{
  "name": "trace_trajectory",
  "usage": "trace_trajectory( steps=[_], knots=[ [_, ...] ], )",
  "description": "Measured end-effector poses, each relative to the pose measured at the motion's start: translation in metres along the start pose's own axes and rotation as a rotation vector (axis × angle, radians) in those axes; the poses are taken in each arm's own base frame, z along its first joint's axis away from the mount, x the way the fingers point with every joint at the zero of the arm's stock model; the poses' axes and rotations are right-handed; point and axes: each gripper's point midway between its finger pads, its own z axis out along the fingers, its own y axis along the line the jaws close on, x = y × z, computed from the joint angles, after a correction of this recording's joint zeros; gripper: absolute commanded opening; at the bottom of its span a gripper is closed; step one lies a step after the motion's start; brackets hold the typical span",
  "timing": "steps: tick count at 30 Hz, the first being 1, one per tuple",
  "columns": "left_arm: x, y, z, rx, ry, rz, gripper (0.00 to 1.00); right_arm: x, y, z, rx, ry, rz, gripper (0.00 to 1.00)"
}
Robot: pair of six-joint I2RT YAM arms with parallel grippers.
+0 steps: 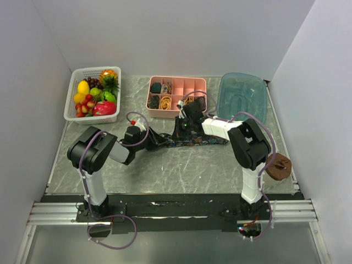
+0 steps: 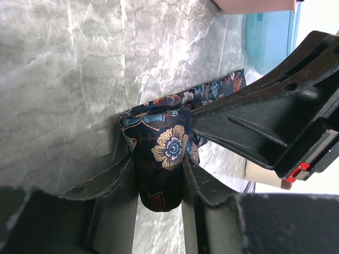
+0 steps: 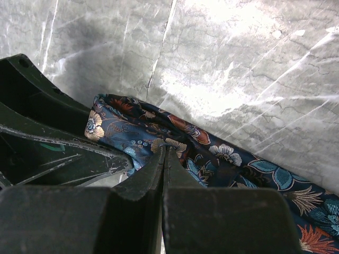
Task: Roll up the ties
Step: Roll the tie at the center of the board.
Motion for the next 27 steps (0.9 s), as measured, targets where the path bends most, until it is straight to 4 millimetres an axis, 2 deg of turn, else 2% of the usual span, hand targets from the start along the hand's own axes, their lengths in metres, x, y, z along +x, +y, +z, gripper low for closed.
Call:
trace_trajectory(
  steps=[5,8,16,27],
  knots=[
    [-0.001,-0.001,0.000,-0.028,0.008,0.022,0.15,0.000,0.001,0.001,0.006,-0.003,-0.005,0.00],
    [-0.004,-0.001,-0.002,-0.073,0.013,0.054,0.13,0.000,0.005,0.002,0.006,-0.004,-0.014,0.00],
    [-0.018,-0.005,-0.008,-0.245,0.070,0.204,0.12,0.001,0.018,0.005,0.002,-0.010,-0.041,0.00],
    [-0.017,-0.011,-0.020,-0.503,0.138,0.458,0.12,0.008,0.033,0.007,-0.007,0.021,-0.047,0.00]
  ],
)
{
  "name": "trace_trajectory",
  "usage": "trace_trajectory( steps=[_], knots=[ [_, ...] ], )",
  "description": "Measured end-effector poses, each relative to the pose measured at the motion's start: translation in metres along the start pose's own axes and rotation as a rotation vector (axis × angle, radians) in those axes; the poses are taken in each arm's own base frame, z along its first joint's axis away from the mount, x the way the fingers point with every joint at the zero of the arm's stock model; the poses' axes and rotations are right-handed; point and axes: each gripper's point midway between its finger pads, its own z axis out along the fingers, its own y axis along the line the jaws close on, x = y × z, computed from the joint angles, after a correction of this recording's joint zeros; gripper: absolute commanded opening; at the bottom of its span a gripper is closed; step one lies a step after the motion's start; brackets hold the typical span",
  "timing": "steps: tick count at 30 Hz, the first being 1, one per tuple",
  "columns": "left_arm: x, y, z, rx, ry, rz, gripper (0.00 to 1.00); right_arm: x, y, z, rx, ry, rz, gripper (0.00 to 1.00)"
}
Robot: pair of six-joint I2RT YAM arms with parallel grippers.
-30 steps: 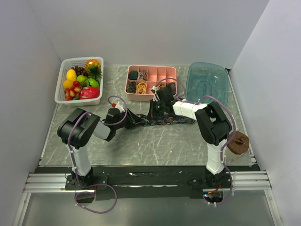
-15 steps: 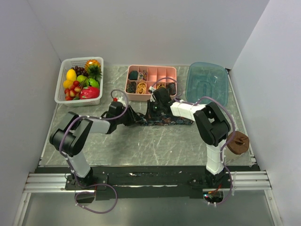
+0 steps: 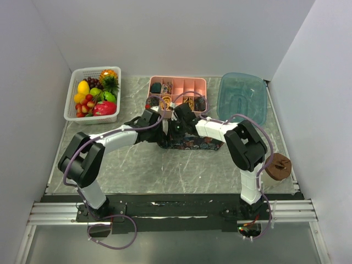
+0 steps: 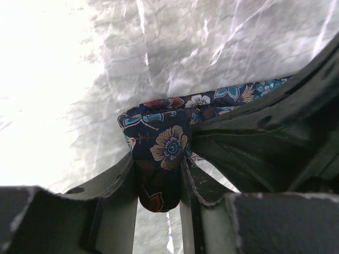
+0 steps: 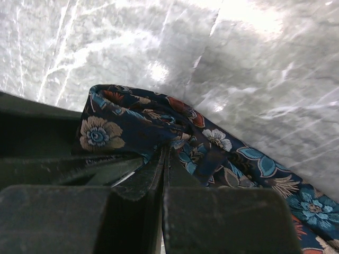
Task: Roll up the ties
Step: Roll the tie at the center of the board.
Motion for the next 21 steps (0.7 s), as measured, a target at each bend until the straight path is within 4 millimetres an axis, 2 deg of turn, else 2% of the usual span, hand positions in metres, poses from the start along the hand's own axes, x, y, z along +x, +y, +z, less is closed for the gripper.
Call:
trace_trajectory(
  steps=[11,21],
  knots=[
    [0.006,-0.001,-0.015,-0.191,0.023,0.163,0.11,0.010,0.012,0.002,-0.024,0.031,0.000,0.00],
    [0.010,-0.007,-0.006,-0.330,-0.002,0.261,0.11,0.024,-0.011,-0.006,0.013,0.051,0.079,0.00]
  ],
)
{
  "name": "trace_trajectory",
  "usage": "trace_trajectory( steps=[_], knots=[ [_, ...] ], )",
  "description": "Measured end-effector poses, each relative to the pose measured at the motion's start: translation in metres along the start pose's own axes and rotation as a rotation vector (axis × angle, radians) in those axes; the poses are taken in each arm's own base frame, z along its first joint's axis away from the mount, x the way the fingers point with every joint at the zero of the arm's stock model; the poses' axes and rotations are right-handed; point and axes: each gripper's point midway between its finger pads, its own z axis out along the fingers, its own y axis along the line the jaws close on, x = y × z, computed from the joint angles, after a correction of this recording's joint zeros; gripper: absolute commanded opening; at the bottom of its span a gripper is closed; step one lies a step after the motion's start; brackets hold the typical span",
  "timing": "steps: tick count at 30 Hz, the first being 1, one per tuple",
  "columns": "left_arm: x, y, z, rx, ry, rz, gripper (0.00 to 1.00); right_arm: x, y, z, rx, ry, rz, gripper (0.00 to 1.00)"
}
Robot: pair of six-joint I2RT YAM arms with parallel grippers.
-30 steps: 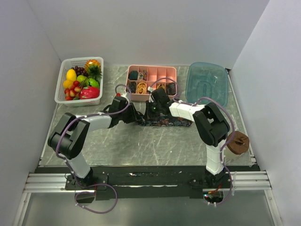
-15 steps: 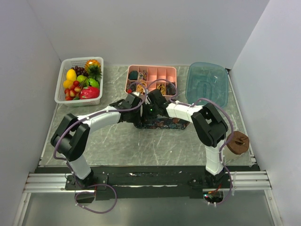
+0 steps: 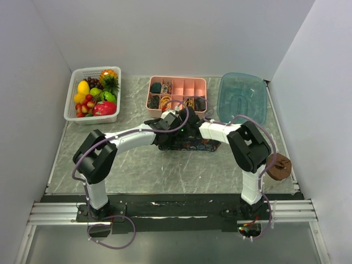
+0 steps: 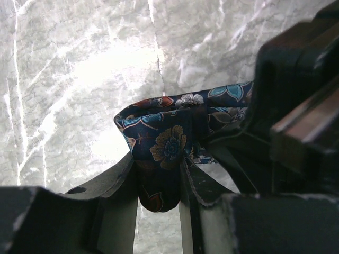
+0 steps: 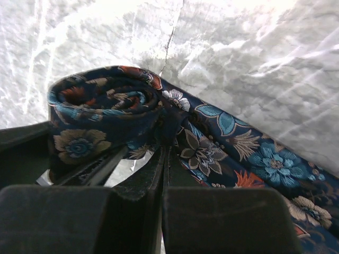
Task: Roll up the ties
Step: Roll the tie at the center of the board.
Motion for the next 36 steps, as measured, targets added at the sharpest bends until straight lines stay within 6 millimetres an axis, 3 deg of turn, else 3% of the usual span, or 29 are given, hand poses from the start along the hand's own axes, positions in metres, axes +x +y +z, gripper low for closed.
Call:
trace_trajectory(
  steps=[9,13,19,27,36],
  knots=[
    [-0.005,-0.015,0.001,-0.047,-0.031,0.050,0.16,-0.014,0.004,-0.032,-0.071,-0.084,0.033,0.00],
    [-0.004,-0.020,0.004,-0.069,-0.034,0.074,0.34,-0.012,-0.003,-0.032,-0.072,-0.083,0.056,0.00],
    [-0.003,-0.023,0.005,-0.114,-0.038,0.108,0.46,-0.010,-0.013,-0.033,-0.076,-0.079,0.088,0.00],
    [-0.001,-0.029,0.003,-0.112,-0.043,0.121,0.54,-0.006,-0.039,-0.036,-0.049,-0.084,0.145,0.00],
    [-0.004,-0.032,-0.005,-0.072,-0.078,0.095,0.56,-0.003,-0.047,-0.040,-0.070,-0.094,0.186,0.00]
  ],
)
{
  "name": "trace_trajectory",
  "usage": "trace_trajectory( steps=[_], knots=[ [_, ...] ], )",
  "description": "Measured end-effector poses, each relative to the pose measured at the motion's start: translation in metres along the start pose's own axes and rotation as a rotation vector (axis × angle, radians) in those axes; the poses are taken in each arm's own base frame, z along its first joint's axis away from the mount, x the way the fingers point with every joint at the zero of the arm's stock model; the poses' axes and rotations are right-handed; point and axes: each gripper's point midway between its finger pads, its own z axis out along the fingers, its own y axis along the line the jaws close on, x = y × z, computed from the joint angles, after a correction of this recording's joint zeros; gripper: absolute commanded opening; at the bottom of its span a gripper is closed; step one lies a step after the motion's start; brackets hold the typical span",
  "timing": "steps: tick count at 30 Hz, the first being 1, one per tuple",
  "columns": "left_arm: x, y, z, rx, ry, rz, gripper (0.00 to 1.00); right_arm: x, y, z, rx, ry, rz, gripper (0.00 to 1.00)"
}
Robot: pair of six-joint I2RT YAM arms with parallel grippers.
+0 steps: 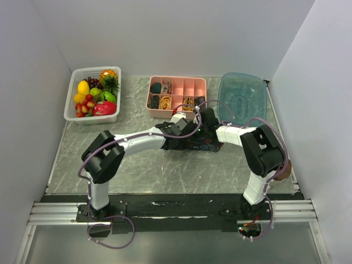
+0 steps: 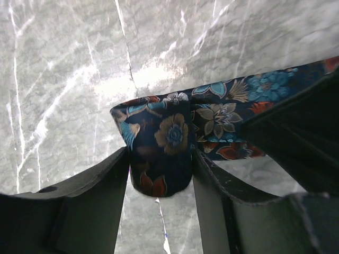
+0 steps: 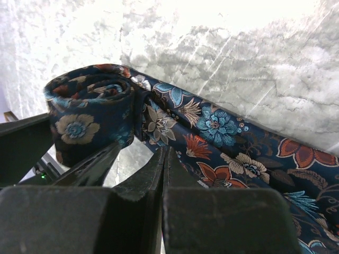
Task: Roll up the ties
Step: Roll the tie at the center of the board.
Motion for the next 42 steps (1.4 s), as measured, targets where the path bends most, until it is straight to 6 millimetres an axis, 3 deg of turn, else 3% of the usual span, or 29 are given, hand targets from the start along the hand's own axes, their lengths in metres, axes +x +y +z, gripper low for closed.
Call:
trace_trajectory(
  steps=[11,32,42],
  knots=[
    [-0.025,-0.010,-0.021,0.095,-0.106,-0.074,0.56,-0.011,0.011,-0.009,-0.047,-0.041,-0.016,0.00],
    [-0.019,-0.063,-0.015,0.388,-0.123,-0.169,0.55,-0.016,-0.002,-0.024,-0.045,-0.068,0.009,0.00],
    [-0.023,-0.064,-0.013,0.431,-0.119,-0.206,0.60,-0.020,0.007,-0.025,-0.099,-0.076,-0.013,0.00]
  ],
)
